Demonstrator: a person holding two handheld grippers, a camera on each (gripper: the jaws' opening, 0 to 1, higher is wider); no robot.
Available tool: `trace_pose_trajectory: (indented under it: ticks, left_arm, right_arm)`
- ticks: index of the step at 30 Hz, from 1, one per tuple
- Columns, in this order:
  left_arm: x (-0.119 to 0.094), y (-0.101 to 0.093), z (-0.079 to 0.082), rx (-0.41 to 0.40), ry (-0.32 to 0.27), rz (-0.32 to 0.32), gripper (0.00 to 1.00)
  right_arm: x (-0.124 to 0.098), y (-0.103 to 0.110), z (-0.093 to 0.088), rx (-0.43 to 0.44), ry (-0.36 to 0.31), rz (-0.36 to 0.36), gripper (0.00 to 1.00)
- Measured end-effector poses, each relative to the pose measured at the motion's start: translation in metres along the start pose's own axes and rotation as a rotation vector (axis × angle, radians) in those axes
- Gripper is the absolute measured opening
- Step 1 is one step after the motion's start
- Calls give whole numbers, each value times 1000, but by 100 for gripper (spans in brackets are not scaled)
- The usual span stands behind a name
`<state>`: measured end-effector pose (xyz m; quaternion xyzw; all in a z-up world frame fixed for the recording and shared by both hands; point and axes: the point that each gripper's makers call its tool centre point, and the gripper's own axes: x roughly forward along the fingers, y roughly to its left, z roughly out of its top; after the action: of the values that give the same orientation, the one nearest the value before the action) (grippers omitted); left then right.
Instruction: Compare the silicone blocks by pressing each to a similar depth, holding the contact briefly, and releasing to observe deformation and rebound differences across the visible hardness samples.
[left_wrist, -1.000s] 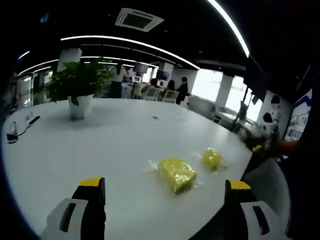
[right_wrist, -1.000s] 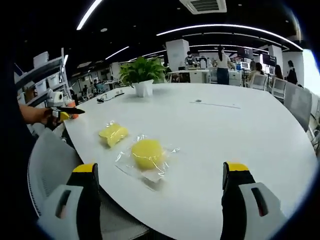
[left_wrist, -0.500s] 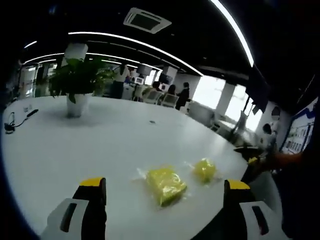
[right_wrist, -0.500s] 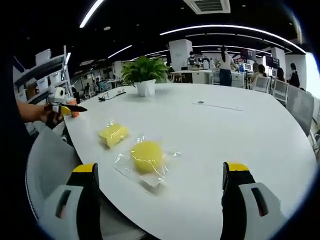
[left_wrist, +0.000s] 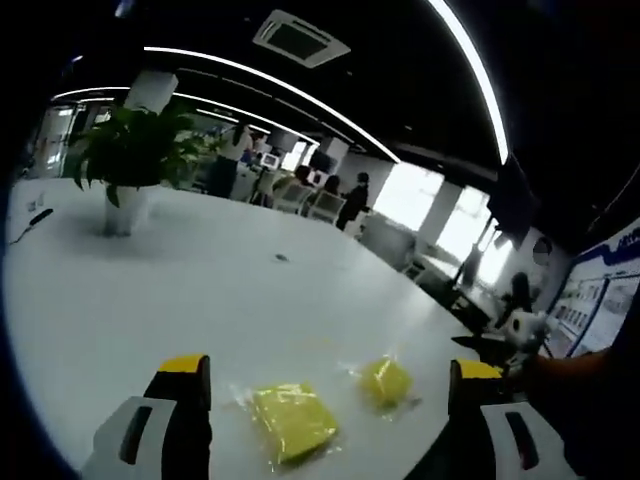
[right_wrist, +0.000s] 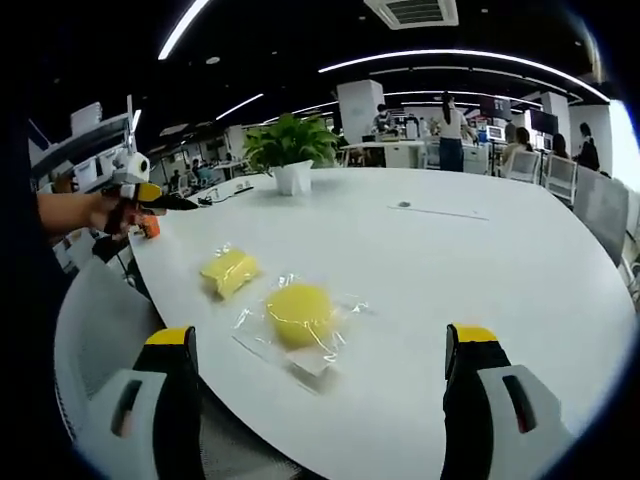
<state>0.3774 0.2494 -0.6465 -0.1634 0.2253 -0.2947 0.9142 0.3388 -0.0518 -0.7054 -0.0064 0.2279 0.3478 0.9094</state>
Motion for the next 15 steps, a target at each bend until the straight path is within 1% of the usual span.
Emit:
trace_pose_trajectory:
  ticks: [3, 4, 6, 8, 9, 11, 13, 15]
  left_arm:
    - [9, -4, 3, -19, -4, -4, 100]
    - [13, -6, 8, -29, -20, -4, 100]
    - [19, -11, 12, -43, -33, -18, 100]
    - [28, -15, 13, -76, -28, -28, 100]
    - [33, -18, 15, -104, -28, -38, 100]
    - [40, -23, 16, -109, -28, -55, 100]
    - [45, -24, 17, -116, -27, -57, 100]
    - [54, -27, 16, -128, -16, -72, 100]
  right_arm:
    - [-1, 1, -4, -1, 6, -3, 96]
    - [-2, 1, -5, 0, 7, -4, 96]
    - [-2, 2, -6, 4, 7, -5, 96]
    - [-3, 3, -6, 5, 6, -4, 96]
    - [-3, 4, -6, 5, 7, -3, 96]
    - [-3, 5, -6, 3, 5, 0, 96]
    - [-4, 6, -5, -1, 5, 1, 96]
    - [-5, 7, -5, -1, 2, 2, 96]
